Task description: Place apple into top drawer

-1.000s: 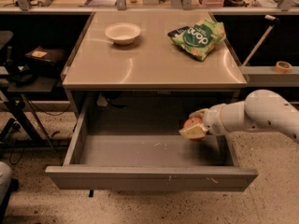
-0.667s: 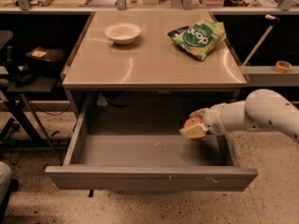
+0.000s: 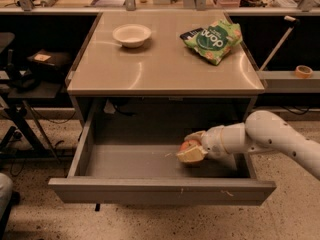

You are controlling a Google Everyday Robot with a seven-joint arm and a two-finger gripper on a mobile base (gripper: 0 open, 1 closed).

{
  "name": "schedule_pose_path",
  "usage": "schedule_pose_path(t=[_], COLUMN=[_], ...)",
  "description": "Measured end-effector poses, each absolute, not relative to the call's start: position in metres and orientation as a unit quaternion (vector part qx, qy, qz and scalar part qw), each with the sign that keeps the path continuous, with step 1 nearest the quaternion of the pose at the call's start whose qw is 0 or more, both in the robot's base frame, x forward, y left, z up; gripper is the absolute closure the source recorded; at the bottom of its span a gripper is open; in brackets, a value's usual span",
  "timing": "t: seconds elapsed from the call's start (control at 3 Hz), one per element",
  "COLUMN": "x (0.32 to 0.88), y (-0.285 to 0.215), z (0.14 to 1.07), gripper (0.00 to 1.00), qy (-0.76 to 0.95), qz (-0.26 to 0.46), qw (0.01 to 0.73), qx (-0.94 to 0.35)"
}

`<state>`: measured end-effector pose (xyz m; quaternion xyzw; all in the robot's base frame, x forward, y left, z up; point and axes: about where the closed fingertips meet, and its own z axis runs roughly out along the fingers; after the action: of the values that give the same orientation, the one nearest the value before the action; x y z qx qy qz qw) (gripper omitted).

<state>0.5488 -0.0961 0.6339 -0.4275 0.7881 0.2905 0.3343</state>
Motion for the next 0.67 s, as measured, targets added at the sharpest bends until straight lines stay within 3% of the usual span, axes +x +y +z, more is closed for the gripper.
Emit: schedule_pose_path(t=[0.67], x=[0.5481], y=[-0.0944], z=[0.6303], gripper=[0.58], qy=[0.788], qz=[0.295], qw=[0.333], qx=[-0.426])
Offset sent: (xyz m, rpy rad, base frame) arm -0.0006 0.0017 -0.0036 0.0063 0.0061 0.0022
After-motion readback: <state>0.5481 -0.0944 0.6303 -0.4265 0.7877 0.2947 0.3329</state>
